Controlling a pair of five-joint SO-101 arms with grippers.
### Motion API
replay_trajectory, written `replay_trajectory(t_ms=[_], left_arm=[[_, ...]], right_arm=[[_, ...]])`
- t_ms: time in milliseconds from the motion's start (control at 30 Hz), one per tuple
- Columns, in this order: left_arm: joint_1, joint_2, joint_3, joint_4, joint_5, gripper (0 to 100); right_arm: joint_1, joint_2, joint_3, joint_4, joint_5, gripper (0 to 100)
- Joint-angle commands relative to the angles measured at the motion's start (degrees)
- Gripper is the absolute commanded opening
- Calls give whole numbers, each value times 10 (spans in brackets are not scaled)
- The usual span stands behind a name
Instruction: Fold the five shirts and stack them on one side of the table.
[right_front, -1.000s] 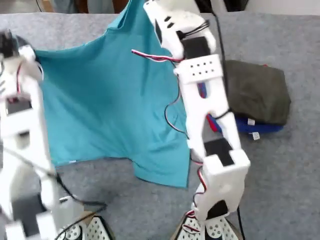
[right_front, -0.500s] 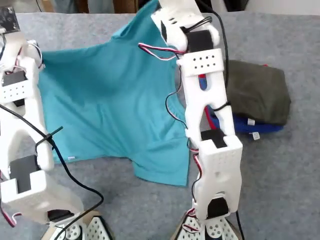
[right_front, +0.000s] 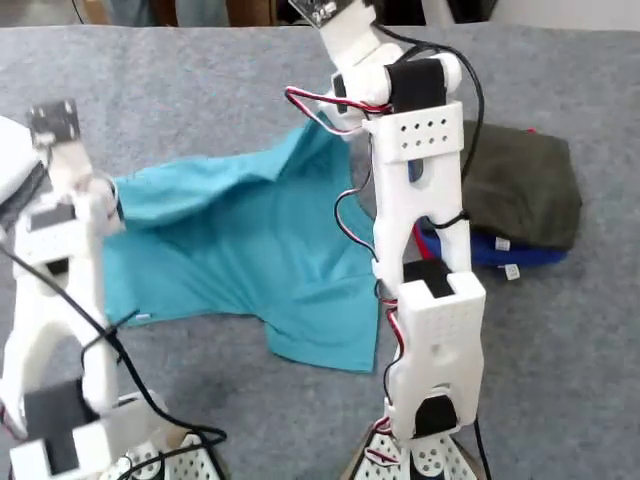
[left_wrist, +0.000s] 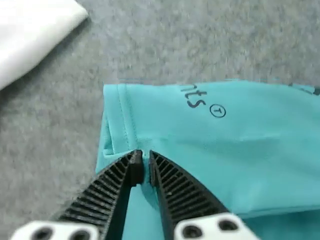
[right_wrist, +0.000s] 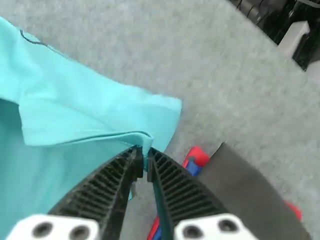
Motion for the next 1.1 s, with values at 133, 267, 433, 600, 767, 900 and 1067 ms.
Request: replay_trajectory(t_ms=[133,267,433,600,767,900,1067], left_arm=[[5,-108,116,-20,-5,29],[5,-149,116,32,-57,29],[4,-221,112,106,-110,29],[-44,-262,116,131,-120,29],[-65,-244,135,126,-120,29],[-37,-240,173,129,-126,29],[-65,-244,202,126,-181,29]], right_arm=[[-2,-144,235,-7,1,15],[2,-249,410,-70,2,15],[1,-391,652,-169,2,15],[1,-530,861,-228,2,15],[-12,-664,1001,-229,2,15],[-12,-765,1083,-210,21,15],[-12,-862,1140,-149,82,15]])
